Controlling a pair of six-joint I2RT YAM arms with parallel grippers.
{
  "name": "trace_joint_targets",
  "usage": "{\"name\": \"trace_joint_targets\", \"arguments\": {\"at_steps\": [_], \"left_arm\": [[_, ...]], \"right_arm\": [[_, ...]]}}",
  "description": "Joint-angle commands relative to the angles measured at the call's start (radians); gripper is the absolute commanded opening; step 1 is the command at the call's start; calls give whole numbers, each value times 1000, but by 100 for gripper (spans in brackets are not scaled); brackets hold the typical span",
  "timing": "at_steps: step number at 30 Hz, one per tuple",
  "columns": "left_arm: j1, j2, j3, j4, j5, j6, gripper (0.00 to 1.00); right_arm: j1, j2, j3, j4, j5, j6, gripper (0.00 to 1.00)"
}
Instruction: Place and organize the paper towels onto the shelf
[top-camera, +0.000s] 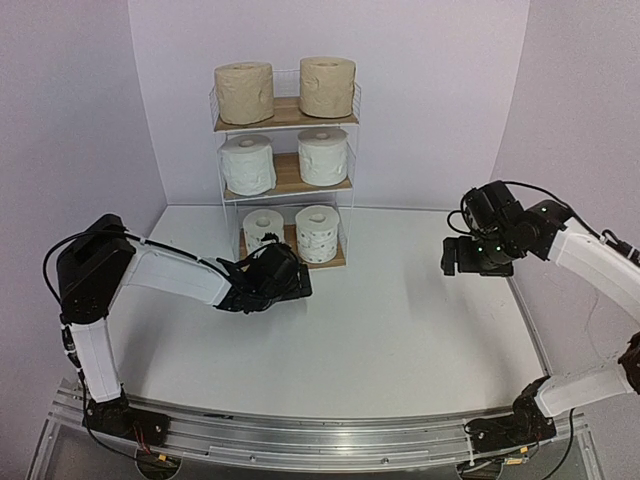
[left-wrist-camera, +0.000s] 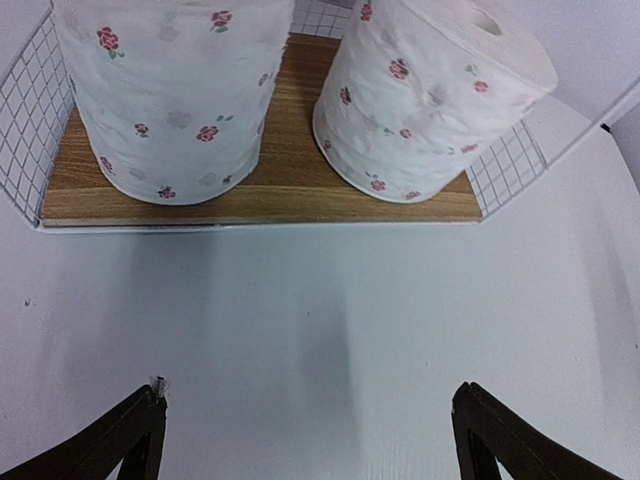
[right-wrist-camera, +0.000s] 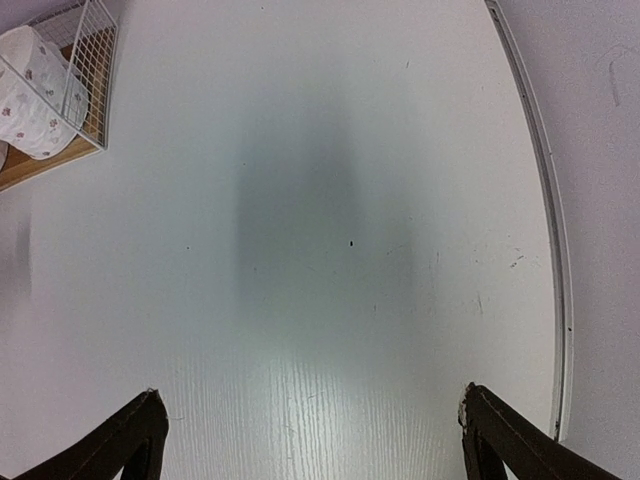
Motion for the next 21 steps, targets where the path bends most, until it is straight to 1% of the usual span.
{"name": "trace_joint_targets", "arguments": {"at_steps": [1,5,9,14,16,21], "left_arm": [[11,73,96,67,-100,-86,99],[33,117,99,202,-58,-18,99],[37,132,67,361,-24,93,100],[51,153,27,518,14,175,100],[65,169,24,569,48,194,100],[71,198,42,639,57,265,100]], "right_arm": [[1,-36,-18,37,10,21,98],[1,-47,-29,50,17,22,98],[1,-52,-38,55,27,20,98],[1,-54,-43,57,31,17,98],[1,-54,-43,57,37,16,98],[1,-47,-34,57,46,9,98]]}}
